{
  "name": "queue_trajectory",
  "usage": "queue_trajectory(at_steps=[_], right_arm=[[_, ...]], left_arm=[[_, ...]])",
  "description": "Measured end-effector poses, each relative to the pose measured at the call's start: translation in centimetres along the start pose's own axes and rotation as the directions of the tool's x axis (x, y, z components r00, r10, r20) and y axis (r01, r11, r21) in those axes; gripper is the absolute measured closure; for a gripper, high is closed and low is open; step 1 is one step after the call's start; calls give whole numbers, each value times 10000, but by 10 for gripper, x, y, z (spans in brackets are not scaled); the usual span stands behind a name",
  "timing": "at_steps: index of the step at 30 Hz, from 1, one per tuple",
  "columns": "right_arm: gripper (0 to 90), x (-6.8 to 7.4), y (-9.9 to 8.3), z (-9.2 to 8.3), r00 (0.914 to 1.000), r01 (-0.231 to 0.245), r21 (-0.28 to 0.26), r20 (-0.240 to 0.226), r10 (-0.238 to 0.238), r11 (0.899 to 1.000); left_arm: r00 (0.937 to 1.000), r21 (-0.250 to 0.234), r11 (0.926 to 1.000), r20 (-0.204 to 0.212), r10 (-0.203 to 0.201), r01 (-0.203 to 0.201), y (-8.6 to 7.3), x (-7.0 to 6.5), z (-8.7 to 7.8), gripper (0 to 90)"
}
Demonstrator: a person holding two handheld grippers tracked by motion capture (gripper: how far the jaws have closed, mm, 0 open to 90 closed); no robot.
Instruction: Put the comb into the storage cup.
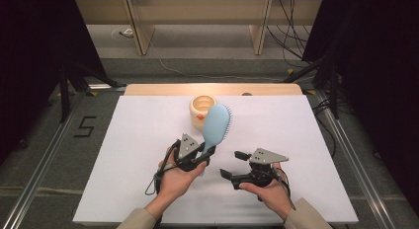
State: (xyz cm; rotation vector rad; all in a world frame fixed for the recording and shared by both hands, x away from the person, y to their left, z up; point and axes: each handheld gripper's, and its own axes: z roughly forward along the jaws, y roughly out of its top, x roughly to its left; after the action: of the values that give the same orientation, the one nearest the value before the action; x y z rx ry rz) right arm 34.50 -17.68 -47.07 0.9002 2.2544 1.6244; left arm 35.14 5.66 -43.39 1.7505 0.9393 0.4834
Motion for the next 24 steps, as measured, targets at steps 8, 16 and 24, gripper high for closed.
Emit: queue_trajectory(at_steps=[8,16,24], right_arm=[[152,2,0,5,9999,-82,19,-85,83,10000],[152,3,0,8,9998,-157,46,-124,157,9999],[153,5,-1,12,9996,-187,118,-206,189,9998]], left_arm=[[10000,24,10000,52,35,-35,-1,-3,2,695],[10000,19,10000,84,35,-35,-1,-4,3,695],[9999,23,10000,111,42,-42,-2,-5,4,694]])
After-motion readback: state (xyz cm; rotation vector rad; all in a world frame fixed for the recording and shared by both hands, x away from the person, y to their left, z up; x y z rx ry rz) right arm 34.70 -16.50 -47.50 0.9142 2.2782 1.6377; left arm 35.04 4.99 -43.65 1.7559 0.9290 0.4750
